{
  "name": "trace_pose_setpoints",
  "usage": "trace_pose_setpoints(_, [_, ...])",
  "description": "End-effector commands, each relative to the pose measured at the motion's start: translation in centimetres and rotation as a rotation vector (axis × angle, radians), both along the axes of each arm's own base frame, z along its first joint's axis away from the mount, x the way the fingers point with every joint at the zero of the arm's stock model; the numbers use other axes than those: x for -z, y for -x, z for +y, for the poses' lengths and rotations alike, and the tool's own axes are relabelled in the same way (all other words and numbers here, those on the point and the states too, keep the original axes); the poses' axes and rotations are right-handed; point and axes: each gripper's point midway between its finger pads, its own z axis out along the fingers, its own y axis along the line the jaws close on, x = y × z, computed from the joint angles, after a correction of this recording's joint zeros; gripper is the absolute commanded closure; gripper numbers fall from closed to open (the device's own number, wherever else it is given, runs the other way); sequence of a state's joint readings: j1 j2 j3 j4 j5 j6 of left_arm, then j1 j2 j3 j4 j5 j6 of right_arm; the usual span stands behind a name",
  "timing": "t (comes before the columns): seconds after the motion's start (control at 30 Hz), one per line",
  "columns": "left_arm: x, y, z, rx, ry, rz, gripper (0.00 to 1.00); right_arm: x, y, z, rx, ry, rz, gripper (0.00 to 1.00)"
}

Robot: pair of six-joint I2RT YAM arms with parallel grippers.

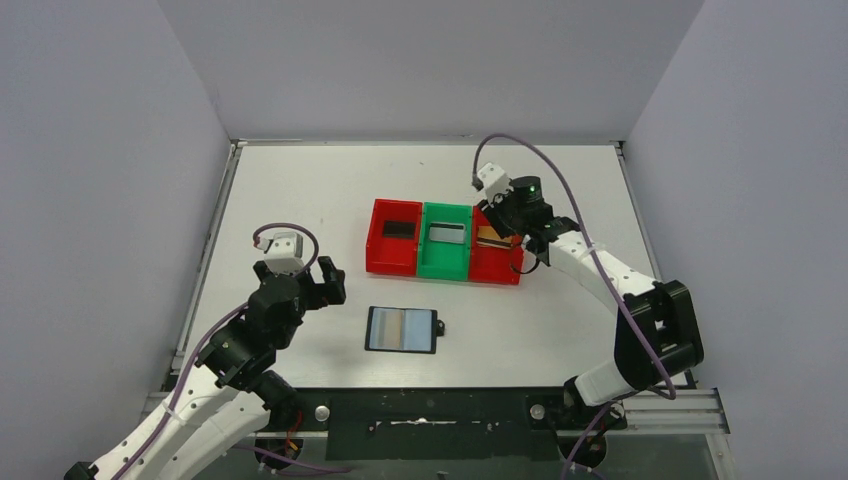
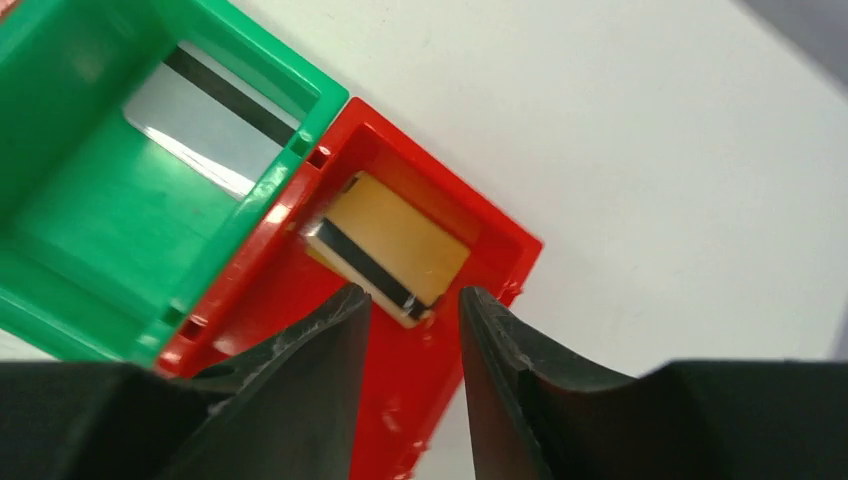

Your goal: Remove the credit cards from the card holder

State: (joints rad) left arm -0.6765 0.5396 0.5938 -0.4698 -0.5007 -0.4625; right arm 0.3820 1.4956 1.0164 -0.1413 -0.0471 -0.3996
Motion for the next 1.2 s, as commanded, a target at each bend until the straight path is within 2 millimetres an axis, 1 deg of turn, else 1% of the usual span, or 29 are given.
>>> trace_pose_setpoints(0.0, [-1.9,-0.4,-0.2,-0.008,0.029,-0.029,0.06,1.6,2.7,1.7,0.436,-0.428,0.262,0.65])
trace_pose_setpoints(0.07, [-1.8,-0.4,-0.1,-0.013,0.025,-0.024,0.06,3.3,4.2,2.7,0.47,-0.46,0.321,0.66])
trace_pose_setpoints(0.1, [-1.8,-0.5,-0.1,-0.015,0.024,-0.023,0.06,3.8,4.7,3.1,0.487,-0.471,0.334,0.67])
trace_pose_setpoints(0.17, [-1.9,-0.4,0.0,-0.021,0.024,-0.023,0.06,4.9,5.1,3.2,0.544,-0.477,0.367,0.69])
trace_pose_setpoints(0.23, [-1.9,-0.4,0.1,-0.023,0.027,-0.028,0.06,6.0,5.1,2.6,0.608,-0.453,0.377,0.74])
trace_pose_setpoints(0.3, [-2.0,-0.3,0.1,-0.021,0.031,-0.032,0.06,6.7,5.0,2.5,0.641,-0.451,0.381,0.81])
trace_pose_setpoints(0.33, [-2.1,-0.3,0.2,-0.024,0.032,-0.035,0.06,6.9,4.8,2.3,0.663,-0.448,0.376,0.83])
trace_pose_setpoints(0.4, [-2.2,-0.3,0.2,-0.023,0.034,-0.038,0.06,7.4,4.5,1.9,0.701,-0.434,0.362,0.84])
trace_pose_setpoints(0.63, [-2.1,-0.3,0.1,-0.019,0.031,-0.035,0.06,9.1,3.1,1.4,0.799,-0.402,0.338,0.84])
trace_pose_setpoints(0.77, [-2.1,-0.3,0.2,-0.021,0.03,-0.035,0.06,9.7,2.1,1.1,0.837,-0.377,0.323,0.83])
trace_pose_setpoints(1.03, [-2.0,-0.3,0.1,-0.021,0.03,-0.034,0.06,9.9,0.3,0.0,0.879,-0.339,0.244,0.81])
trace_pose_setpoints(1.17, [-1.9,-0.4,0.1,-0.018,0.029,-0.031,0.06,10.2,-0.7,0.0,0.874,-0.339,0.23,0.81])
